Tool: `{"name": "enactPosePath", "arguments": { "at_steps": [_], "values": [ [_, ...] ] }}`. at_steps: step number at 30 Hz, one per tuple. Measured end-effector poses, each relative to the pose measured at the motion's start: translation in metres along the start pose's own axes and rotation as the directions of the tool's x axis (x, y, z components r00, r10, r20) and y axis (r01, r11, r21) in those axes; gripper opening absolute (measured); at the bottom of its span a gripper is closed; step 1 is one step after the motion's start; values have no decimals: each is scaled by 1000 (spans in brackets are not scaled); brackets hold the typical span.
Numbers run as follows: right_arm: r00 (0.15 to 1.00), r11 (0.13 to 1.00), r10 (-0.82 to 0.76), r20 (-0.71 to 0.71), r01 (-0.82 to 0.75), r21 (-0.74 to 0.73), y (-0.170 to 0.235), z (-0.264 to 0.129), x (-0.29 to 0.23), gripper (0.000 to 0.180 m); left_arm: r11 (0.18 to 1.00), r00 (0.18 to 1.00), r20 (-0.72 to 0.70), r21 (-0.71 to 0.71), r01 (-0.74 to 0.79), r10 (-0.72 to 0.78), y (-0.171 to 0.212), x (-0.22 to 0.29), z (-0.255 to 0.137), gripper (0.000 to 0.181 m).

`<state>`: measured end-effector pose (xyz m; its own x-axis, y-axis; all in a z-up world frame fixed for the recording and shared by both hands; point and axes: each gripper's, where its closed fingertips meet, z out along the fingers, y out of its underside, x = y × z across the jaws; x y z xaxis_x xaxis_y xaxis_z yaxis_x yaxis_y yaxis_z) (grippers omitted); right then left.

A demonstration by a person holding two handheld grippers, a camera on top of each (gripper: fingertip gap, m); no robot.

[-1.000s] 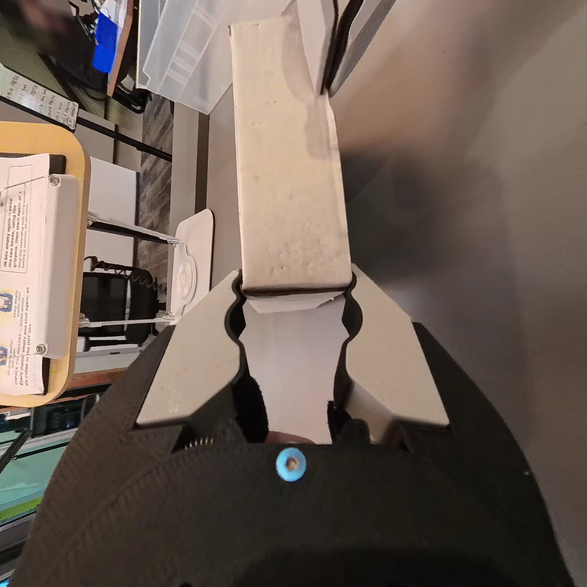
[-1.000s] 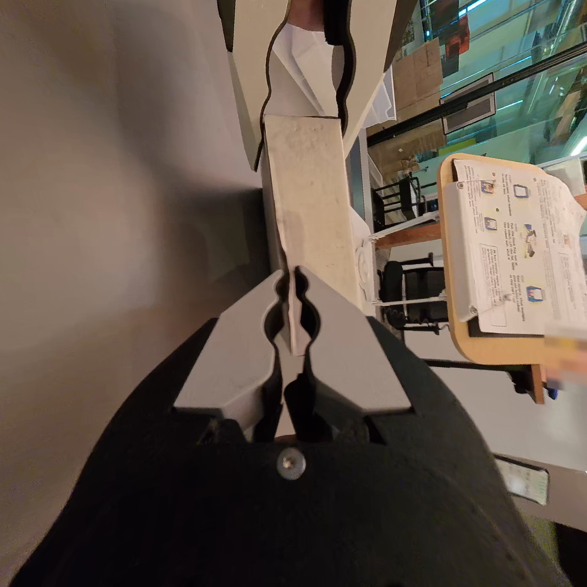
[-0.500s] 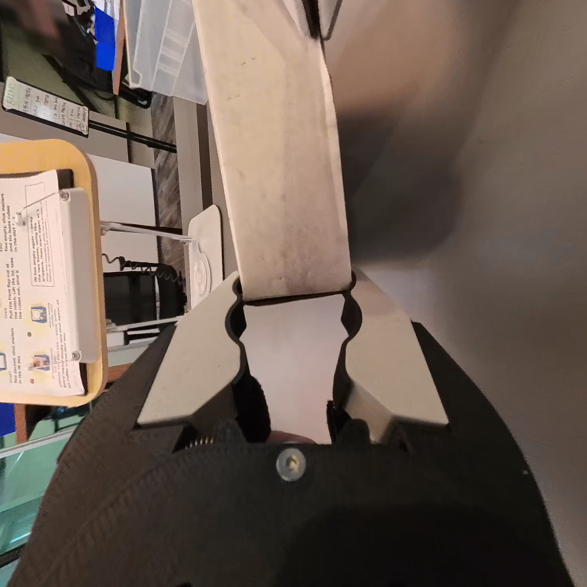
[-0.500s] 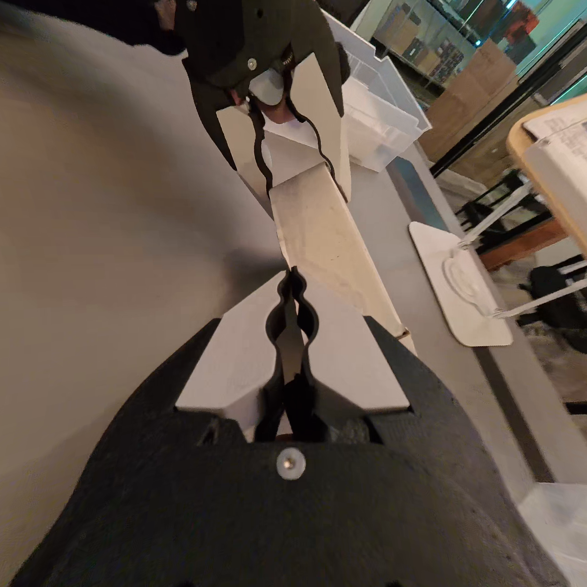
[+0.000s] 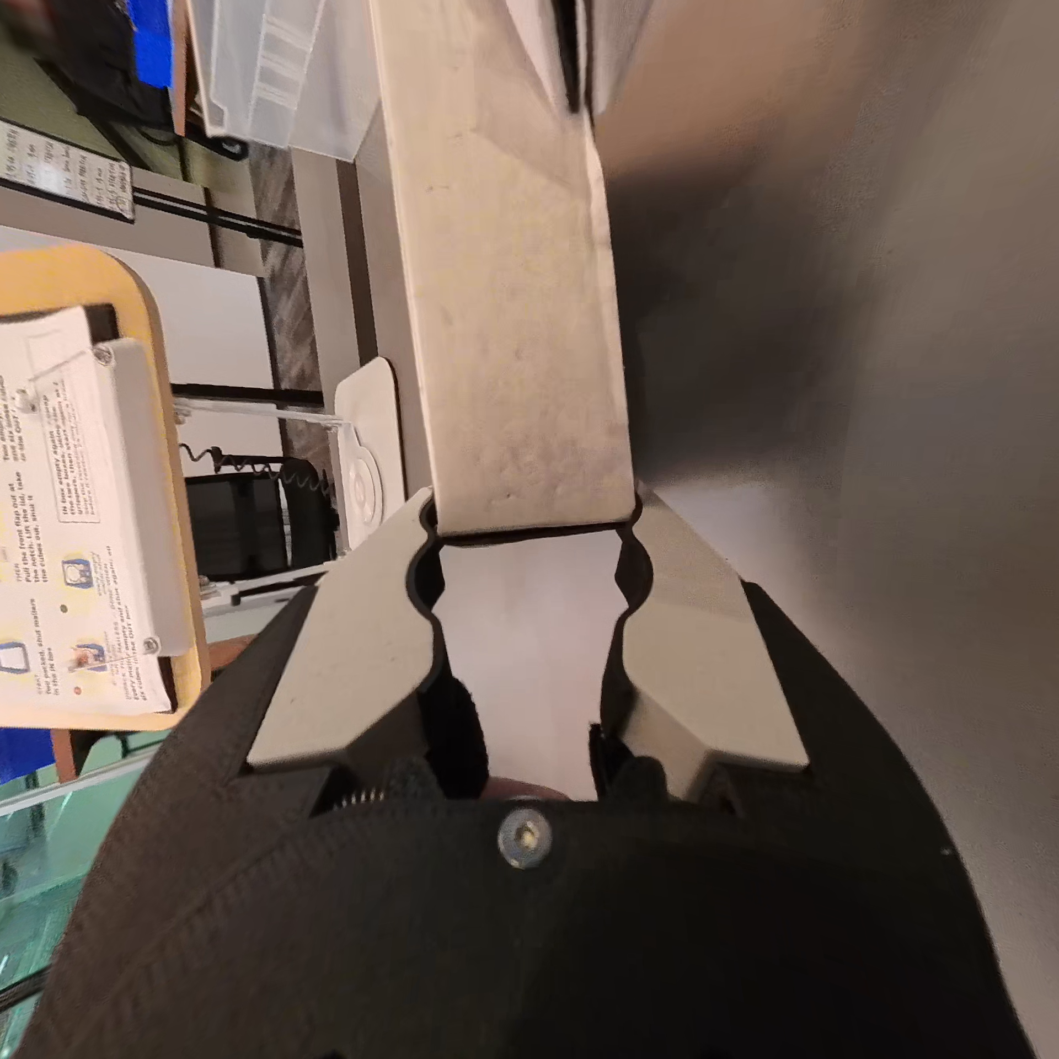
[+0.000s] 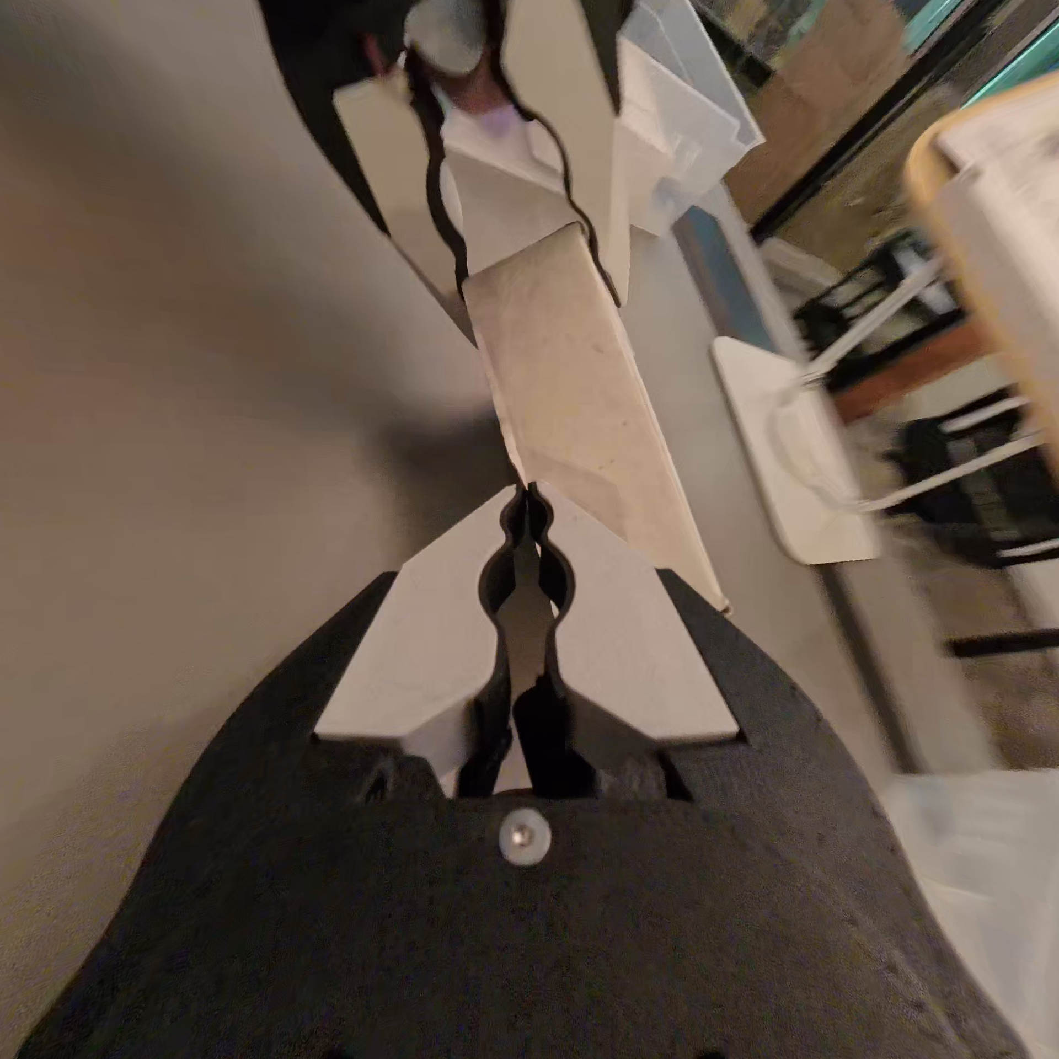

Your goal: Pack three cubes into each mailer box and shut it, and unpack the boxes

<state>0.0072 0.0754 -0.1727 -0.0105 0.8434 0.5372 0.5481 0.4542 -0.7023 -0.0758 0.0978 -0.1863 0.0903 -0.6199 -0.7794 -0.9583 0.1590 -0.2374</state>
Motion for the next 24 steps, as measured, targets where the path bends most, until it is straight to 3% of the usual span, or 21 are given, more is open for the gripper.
{"name": "enactPosePath", "arguments": {
  "at_steps": [2,6,10,14,17,19,24],
  "values": [
    [983,986,-158,-93,153,-66,-5,2,-1,25,1000,999,-34,-4,26,-26,-1,-1,-1,59],
    [915,938,-336,-223,304,-164,-12,7,7,9,999,996,-80,-24,35,-36,0,-1,-3,58],
    [817,852,-515,-259,456,-257,-15,11,9,10,998,993,-105,-32,53,-56,0,-2,-4,58],
    [807,838,-539,-242,482,-258,-18,15,4,19,997,989,-129,-23,76,-78,-3,-1,-4,58],
    [808,841,-534,-249,476,-258,-19,16,6,14,997,988,-133,-29,72,-75,-2,-2,-4,58],
    [834,864,-499,-235,458,-209,-22,14,3,0,998,990,-127,-29,56,-60,-3,-1,-4,58],
    [886,909,-411,-216,380,-171,-21,13,4,0,998,992,-119,-41,46,-50,-3,-2,-2,58]
  ]
}}
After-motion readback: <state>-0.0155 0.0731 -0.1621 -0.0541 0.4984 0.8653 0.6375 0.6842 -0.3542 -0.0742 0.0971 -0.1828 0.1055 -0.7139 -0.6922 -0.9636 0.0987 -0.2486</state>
